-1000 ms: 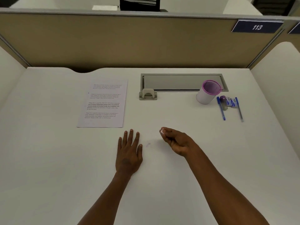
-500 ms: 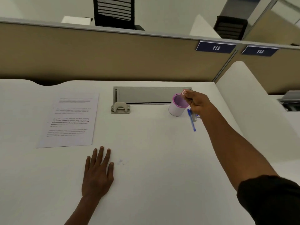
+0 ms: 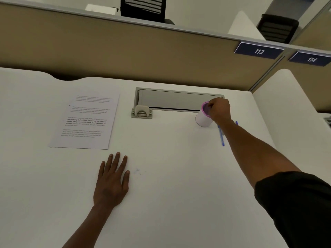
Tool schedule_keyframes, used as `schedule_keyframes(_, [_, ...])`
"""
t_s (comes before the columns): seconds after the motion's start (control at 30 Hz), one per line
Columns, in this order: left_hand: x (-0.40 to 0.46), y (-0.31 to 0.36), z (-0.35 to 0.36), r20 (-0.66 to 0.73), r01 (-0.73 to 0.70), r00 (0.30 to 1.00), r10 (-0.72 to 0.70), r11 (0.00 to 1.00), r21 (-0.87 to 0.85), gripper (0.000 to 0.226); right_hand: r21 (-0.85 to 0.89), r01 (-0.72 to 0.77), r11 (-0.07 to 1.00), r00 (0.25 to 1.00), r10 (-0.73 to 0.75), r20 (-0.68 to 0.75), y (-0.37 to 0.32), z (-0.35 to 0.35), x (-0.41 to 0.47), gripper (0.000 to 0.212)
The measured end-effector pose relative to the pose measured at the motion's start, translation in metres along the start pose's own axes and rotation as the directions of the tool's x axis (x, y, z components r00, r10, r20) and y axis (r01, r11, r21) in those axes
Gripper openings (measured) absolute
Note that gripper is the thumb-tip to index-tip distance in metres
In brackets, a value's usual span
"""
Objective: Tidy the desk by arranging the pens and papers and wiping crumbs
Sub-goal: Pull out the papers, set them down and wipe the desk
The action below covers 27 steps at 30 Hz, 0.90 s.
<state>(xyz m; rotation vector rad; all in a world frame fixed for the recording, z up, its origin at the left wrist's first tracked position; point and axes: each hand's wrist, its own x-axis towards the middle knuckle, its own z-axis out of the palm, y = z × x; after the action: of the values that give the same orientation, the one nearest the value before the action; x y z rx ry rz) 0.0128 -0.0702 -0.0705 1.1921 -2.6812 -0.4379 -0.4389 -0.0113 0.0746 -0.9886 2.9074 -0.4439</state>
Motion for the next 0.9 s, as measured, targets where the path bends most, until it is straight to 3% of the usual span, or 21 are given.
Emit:
schedule_keyframes(0.2, [0.000, 0.001, -0.001, 0.005, 0.007, 1.000, -0.007, 1.000, -0.003, 0.059, -0.082, 0.023, 0.996, 0.998, -0.027, -0.049, -0.003, 0.009, -0.001, 0.029])
schedule_keyframes(0.4, [0.000, 0.000, -0.001, 0.002, 0.004, 1.000, -0.004, 1.000, 0.002, 0.058, -0.118, 0.029, 0.993, 0.999, -0.025, 0.030, -0.004, 0.015, 0.002, 0.030])
schedule_keyframes(0.53, [-0.001, 0.001, -0.002, -0.012, 0.004, 1.000, -0.005, 1.000, -0.011, 0.058, -0.049, 0.036, 0.998, 0.988, -0.043, -0.149, -0.012, 0.006, -0.007, 0.022])
schedule_keyframes(0.63, [-0.001, 0.001, -0.002, -0.010, 0.000, 1.000, -0.001, 1.000, -0.019, 0.058, 0.175, 0.033, 0.984, 0.964, 0.015, -0.265, -0.030, 0.003, -0.028, 0.019])
schedule_keyframes(0.77, [-0.001, 0.000, -0.001, -0.009, 0.003, 1.000, -0.003, 1.000, -0.017, 0.058, 0.436, 0.169, 0.884, 0.985, -0.131, -0.115, -0.064, 0.048, -0.101, 0.017])
schedule_keyframes(0.9, [0.000, 0.000, 0.000, -0.008, 0.001, 1.000, -0.001, 1.000, -0.004, 0.058, 0.461, 0.279, 0.842, 0.942, -0.333, 0.038, -0.093, 0.109, -0.184, 0.025])
